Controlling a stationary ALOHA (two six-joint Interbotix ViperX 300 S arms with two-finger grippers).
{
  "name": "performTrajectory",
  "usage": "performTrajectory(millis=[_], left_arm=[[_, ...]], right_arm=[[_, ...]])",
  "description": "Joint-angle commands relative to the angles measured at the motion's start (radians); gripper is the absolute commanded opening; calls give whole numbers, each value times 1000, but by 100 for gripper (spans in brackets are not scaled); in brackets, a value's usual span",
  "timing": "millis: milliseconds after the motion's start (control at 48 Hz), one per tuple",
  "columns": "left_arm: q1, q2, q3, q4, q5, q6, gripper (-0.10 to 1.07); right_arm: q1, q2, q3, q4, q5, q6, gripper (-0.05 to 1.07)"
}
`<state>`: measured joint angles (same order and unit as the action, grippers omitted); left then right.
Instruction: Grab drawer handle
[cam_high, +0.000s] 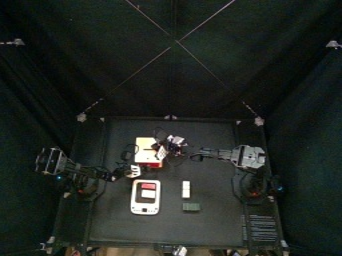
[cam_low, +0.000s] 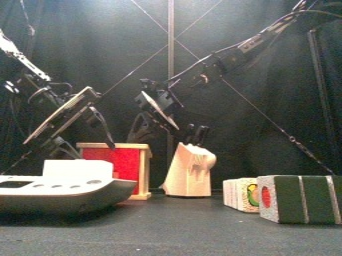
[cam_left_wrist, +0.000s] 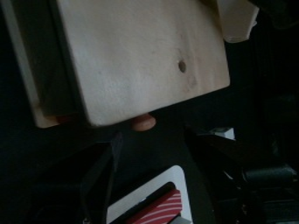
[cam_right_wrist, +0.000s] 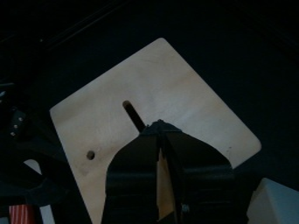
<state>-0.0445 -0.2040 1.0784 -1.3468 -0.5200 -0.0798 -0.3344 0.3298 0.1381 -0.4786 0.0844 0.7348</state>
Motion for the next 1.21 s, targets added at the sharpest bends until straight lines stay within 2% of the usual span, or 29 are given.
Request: performTrajectory(millis=[0, 333, 646, 854, 1000, 1188], left_arm=[[14, 5, -21, 0, 3, 2, 92], [40, 49, -57, -6, 9, 2, 92], [69, 92, -97, -5, 31, 2, 92], [80, 106, -101, -8, 31, 2, 91], [81, 106, -101, -9, 31, 2, 85], [81, 110, -100, -9, 46, 2, 67]], right_arm=[[-12, -17, -28, 2, -3, 3, 39], [-12, 14, -69, -3, 21, 3, 38], [-12, 55, -118, -12, 115, 0, 38], [-12, 58, -121, -12, 126, -2, 38], [-12, 58, -118, -12, 126, -2, 38], [-12, 57, -118, -12, 126, -2, 38]])
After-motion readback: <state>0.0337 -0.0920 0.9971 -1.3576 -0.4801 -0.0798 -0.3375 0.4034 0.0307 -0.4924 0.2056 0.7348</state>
